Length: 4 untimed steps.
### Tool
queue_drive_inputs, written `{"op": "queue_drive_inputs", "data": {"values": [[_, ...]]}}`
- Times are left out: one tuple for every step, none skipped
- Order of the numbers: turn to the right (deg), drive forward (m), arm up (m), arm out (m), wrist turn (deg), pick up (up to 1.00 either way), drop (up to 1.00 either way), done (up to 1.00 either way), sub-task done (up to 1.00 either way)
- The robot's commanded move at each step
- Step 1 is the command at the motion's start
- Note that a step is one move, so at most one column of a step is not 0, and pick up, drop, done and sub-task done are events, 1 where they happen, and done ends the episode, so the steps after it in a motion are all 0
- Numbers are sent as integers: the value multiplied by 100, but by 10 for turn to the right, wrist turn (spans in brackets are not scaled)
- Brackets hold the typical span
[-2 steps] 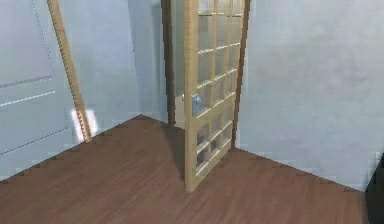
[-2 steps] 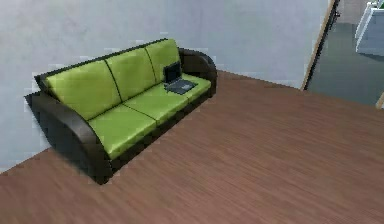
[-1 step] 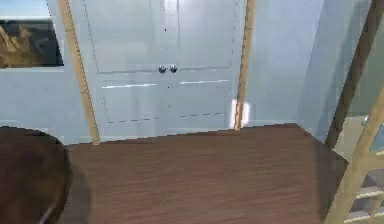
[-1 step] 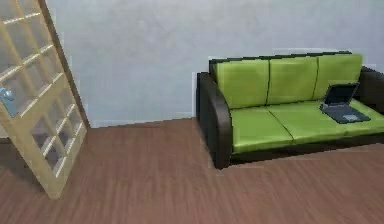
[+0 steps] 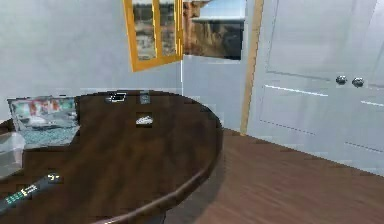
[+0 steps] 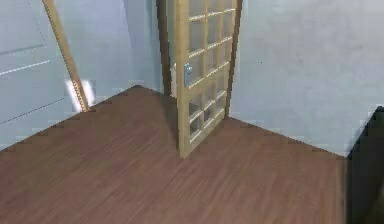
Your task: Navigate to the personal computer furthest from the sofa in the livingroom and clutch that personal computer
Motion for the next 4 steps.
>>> {"op": "queue_drive_inputs", "data": {"values": [[-450,0,0,0,0,0,0,0,0],[-270,0,0,0,0,0,0,0,0],[0,55,0,0,0,0,0,0,0],[-360,0,0,0,0,0,0,0,0]]}}
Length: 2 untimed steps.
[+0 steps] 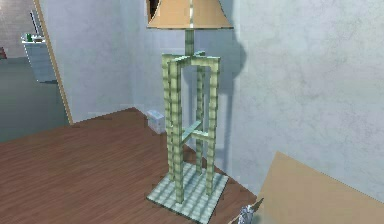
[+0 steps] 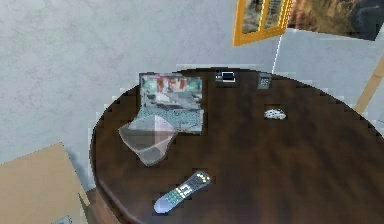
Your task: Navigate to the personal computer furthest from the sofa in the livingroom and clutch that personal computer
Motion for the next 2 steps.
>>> {"op": "queue_drive_inputs", "data": {"values": [[0,0,50,0,0,0,0,0,0],[0,0,38,0,0,0,0,0,0]]}}
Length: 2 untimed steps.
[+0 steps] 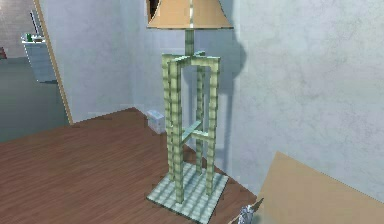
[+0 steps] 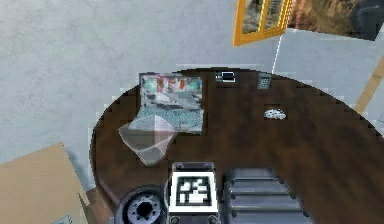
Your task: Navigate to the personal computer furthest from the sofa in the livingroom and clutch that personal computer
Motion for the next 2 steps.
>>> {"op": "queue_drive_inputs", "data": {"values": [[0,0,0,46,0,0,0,0,0],[0,0,0,0,450,0,0,0,0]]}}
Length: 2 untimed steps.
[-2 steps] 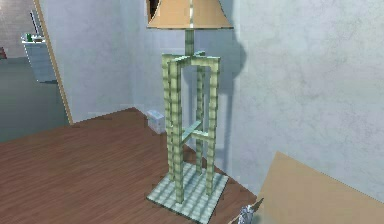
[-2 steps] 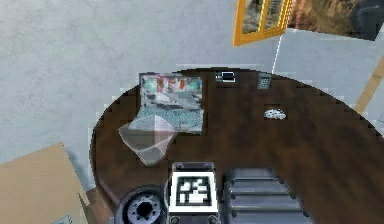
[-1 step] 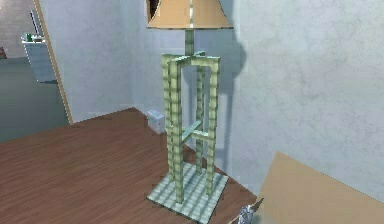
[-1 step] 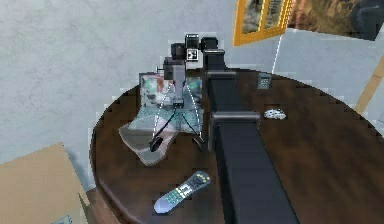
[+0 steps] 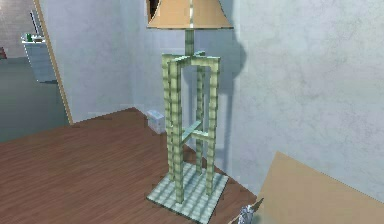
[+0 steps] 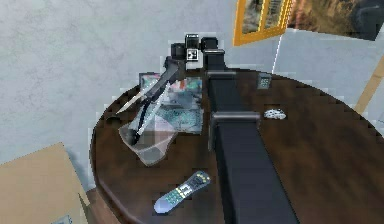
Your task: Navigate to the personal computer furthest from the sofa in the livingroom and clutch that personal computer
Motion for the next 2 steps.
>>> {"op": "queue_drive_inputs", "data": {"values": [[0,0,0,0,450,0,0,0,0],[0,0,0,0,450,0,0,0,0]]}}
